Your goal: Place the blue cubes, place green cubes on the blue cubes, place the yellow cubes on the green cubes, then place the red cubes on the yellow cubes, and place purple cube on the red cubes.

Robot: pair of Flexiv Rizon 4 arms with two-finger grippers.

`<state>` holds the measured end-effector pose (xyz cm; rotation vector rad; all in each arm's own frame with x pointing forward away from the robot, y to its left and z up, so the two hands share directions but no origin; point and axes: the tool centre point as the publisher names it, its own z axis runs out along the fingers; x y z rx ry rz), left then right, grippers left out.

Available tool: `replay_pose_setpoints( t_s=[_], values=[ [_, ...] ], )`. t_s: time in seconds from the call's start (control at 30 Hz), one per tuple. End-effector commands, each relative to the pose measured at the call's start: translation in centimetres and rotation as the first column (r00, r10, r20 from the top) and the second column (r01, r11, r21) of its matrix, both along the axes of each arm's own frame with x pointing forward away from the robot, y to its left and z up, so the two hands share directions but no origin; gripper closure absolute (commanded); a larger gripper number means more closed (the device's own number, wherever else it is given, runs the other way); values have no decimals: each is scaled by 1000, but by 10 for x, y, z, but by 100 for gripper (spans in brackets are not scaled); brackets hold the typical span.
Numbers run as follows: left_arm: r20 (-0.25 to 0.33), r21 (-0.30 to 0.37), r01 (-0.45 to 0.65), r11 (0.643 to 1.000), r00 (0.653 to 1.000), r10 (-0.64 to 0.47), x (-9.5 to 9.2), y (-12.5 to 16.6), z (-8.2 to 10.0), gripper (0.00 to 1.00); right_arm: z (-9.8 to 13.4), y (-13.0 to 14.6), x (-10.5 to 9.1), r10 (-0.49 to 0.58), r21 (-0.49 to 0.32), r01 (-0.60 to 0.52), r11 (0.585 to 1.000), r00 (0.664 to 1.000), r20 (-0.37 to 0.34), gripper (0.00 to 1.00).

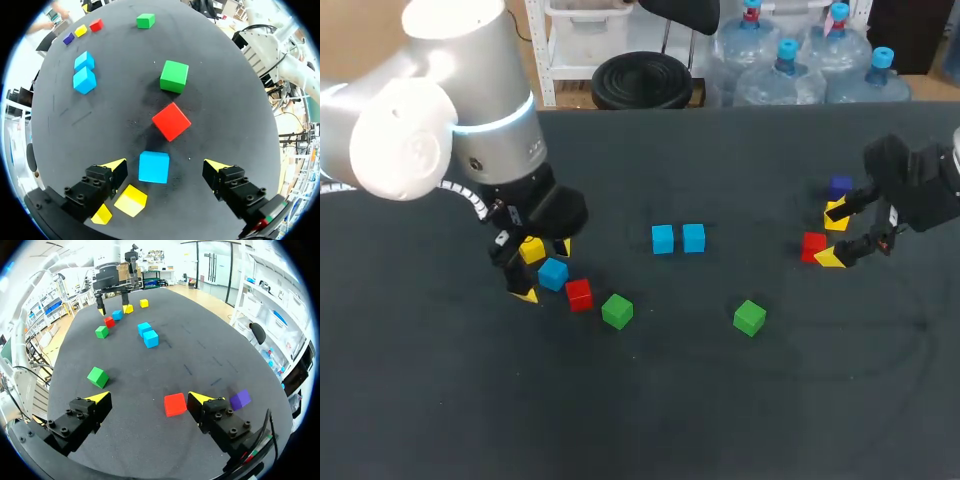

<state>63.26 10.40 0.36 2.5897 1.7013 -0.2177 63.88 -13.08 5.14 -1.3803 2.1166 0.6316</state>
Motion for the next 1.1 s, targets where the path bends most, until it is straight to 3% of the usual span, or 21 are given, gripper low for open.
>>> replay_pose_setpoints(
  t_s=[0.03, 0.73, 0.8, 0.83, 0.9, 1.0, 1.1],
  values=[
    [-7, -1, 3, 1000, 1000, -3, 5, -1, -2, 0, 0, 0, 0, 0, 0, 0, 1000, 1000, 0, 0],
    [-6, 9, 19, 1000, 1000, -19, 13, -6, -2, 1, 0, 0, 0, 0, 0, 0, 1000, 1000, 0, 0],
    [-5, 10, 22, 1000, 1000, -22, 13, -6, -2, 28, 0, 0, 0, 0, 0, 0, 1000, 1000, 0, 0],
    [-6, 11, 23, 1000, 1000, -23, 13, -6, -2, 25, 0, 0, 0, 0, 0, 0, 1000, 1000, 0, 0],
    [-6, 11, 25, 1000, 1000, -25, 13, -6, -3, 34, 0, 0, 0, 0, 0, 0, 1000, 1000, 0, 0],
    [-7, 10, 26, 1000, 1000, -26, 13, -5, -3, 28, 0, 0, 0, 0, 0, 0, 1000, 1000, 0, 0],
    [-7, 7, 30, 1000, 1000, -30, 12, -5, -4, 42, 0, 0, 0, 0, 0, 0, 1000, 1000, 0, 0]
  ],
)
